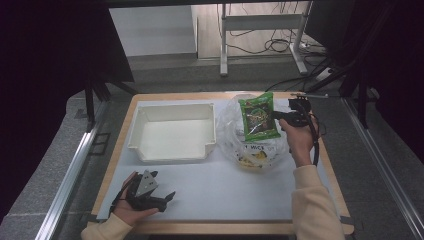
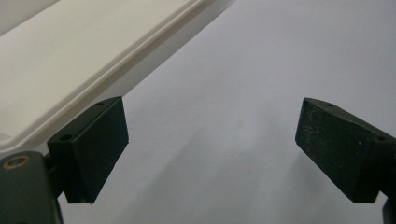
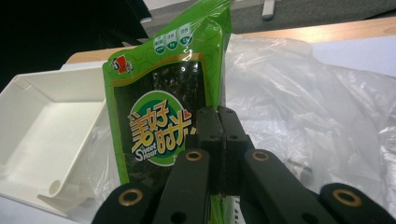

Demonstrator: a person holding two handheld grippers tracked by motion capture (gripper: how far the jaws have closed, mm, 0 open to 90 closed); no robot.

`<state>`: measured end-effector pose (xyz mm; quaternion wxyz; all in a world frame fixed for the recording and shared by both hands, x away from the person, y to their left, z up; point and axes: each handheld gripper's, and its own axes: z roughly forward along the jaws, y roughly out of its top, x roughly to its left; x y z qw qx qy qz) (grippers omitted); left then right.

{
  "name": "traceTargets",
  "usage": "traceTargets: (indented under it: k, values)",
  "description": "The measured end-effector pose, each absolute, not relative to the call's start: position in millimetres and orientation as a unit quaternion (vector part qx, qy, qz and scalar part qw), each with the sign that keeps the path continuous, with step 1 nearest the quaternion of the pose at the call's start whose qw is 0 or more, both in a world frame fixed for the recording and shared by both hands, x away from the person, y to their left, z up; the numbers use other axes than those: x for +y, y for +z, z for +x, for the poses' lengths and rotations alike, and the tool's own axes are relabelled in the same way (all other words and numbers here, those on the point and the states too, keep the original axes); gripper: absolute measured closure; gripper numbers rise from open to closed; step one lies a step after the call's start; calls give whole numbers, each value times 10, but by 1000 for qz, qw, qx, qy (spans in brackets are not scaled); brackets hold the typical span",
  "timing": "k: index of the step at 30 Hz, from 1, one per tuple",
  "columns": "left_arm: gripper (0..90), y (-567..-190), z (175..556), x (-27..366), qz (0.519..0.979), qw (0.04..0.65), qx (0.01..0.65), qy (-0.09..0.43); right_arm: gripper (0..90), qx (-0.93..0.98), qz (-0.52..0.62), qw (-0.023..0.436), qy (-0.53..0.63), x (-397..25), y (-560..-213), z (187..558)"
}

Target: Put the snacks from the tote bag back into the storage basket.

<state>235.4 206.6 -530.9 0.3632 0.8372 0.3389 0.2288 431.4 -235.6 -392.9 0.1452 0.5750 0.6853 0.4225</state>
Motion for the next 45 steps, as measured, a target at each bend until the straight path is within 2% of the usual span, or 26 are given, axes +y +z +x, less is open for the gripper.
traceTargets:
  k: [15,45]
  values:
    - [94,-5310,2351,2064,837,363,339,229,896,673,571,141,448,-2401,-3826,4253]
    - [94,-5309,2351,2063,835,366,342,227,896,681,545,115,475,-2171,-3829,4289]
